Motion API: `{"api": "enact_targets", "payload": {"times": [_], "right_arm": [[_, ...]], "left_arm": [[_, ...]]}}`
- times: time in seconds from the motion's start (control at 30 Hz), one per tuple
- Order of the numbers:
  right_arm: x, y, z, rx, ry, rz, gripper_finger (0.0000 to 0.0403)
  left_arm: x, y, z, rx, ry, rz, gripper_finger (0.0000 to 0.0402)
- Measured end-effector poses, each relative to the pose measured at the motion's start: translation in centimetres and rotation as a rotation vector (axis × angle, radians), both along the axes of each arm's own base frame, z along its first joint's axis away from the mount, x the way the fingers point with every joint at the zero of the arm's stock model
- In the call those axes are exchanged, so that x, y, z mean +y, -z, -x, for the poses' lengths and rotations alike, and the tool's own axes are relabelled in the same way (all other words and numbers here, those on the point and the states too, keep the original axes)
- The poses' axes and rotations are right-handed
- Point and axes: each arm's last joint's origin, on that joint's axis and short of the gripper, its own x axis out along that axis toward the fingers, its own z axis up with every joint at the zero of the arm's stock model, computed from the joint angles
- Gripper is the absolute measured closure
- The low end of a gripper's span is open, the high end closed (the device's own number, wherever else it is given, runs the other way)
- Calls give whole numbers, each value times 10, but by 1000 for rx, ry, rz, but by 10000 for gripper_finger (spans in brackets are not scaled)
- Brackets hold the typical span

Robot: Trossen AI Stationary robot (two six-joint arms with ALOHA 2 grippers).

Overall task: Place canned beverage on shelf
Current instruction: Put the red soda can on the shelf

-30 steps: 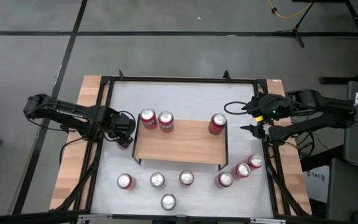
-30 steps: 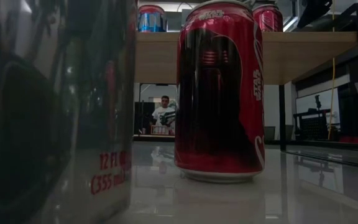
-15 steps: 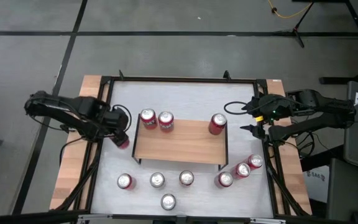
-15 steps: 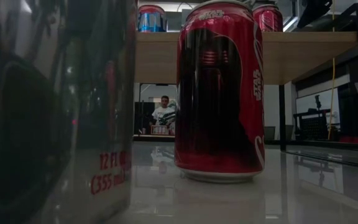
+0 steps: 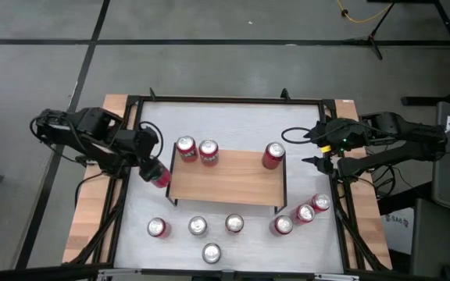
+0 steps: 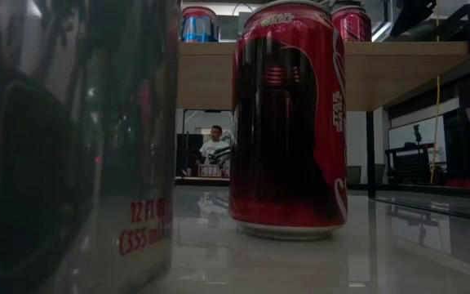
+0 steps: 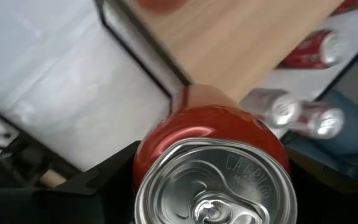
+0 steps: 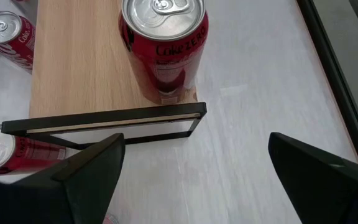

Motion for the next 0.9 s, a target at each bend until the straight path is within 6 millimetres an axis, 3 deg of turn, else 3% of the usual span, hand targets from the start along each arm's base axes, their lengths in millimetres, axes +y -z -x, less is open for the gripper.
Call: {"api": "enact_targets", "payload": {"times": [0.2,0.57,0.9], "right_arm": [[0,0,0,0,0,0,15],[0,0,0,0,0,0,15],[0,0,0,0,0,0,15]], "left_arm": [[-9,-6,-24,-7,58,-47,119],[-27,18,-79,84,251,-132,119],[-31,31,-97,132,336,-203,119]]}}
